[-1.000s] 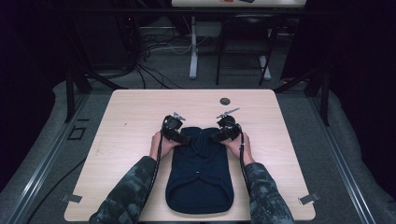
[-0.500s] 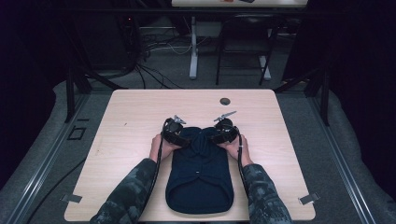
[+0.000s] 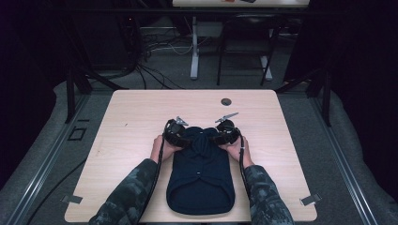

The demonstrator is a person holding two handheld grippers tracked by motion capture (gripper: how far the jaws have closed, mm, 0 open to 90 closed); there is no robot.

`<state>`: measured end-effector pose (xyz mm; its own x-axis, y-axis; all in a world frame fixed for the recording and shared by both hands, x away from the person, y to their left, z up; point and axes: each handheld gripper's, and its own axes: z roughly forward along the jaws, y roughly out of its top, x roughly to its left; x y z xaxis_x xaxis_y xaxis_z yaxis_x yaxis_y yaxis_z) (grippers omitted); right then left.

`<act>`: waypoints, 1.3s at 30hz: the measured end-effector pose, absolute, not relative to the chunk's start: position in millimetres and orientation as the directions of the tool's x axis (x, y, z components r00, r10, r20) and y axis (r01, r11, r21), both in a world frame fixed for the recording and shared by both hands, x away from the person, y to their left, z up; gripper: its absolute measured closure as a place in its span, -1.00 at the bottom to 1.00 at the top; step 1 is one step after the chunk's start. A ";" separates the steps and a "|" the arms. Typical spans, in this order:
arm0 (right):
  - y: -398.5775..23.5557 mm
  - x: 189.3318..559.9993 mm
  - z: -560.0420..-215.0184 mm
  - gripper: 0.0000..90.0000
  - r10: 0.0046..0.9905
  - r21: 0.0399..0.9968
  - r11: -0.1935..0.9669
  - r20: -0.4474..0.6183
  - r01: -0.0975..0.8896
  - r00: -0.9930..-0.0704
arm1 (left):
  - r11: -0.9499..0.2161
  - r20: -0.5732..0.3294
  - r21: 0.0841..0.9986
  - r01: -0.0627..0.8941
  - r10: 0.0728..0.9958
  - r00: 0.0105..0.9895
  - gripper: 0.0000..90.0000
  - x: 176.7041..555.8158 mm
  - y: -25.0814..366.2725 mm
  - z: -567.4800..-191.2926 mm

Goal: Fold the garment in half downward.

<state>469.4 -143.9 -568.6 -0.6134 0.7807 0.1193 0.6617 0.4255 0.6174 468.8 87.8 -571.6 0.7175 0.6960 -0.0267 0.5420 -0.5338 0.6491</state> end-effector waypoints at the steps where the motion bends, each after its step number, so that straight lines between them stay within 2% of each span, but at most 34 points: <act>1: -144.1 469.3 -568.7 0.35 0.781 0.619 0.425 0.119 0.661 -0.613 | -0.535 -0.027 0.649 0.540 0.694 0.720 0.13 468.4 87.7 -571.4; 6: -144.0 467.9 -569.6 0.37 0.784 0.628 0.409 0.129 0.662 -0.607 | -0.538 -0.033 0.653 0.534 0.684 0.729 0.30 467.3 87.5 -571.3; 15: -144.7 468.0 -569.8 0.38 0.782 0.630 0.413 0.126 0.658 -0.611 | -0.533 -0.039 0.659 0.531 0.680 0.732 0.38 466.5 87.7 -571.7; 39: -147.0 467.2 -571.8 0.38 0.779 0.650 0.400 0.132 0.647 -0.613 | -0.544 -0.034 0.655 0.525 0.673 0.739 0.45 466.4 87.1 -571.0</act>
<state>467.2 -147.0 -571.8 -0.6134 0.7788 0.1315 0.6467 0.3997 0.6496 466.4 87.1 -571.0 0.7386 0.6733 -0.0335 0.5252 -0.5436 0.6547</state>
